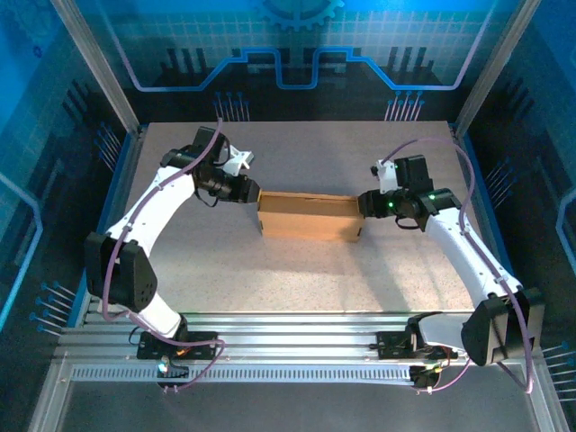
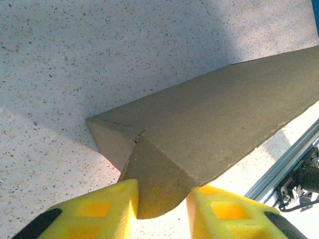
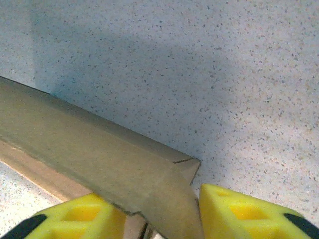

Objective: Fold the paper box

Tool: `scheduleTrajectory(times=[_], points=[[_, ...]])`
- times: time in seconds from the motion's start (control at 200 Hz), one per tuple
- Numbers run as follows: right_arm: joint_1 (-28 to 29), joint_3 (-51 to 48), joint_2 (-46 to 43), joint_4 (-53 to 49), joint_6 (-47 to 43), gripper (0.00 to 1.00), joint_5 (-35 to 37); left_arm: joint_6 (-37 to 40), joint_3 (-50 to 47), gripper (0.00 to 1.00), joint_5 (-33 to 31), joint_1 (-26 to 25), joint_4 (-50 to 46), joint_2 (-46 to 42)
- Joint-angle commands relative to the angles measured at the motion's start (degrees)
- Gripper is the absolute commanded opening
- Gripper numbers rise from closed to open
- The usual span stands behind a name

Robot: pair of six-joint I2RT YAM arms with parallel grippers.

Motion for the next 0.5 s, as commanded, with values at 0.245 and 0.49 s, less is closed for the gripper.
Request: scheduleTrajectory(times=[0.245,0.49], points=[[2.18,3.1,1.01,-1.54,-0.46,0.29,1.46,-1.37,4.5,0.18,0.74,-1.84,-3.84,2.04],[3.05,4.24,1.86,-2.42,-0.28,0.23,1.18,-4.38,5.56,0.14,2.67,-2.05,-4.25,2.76]])
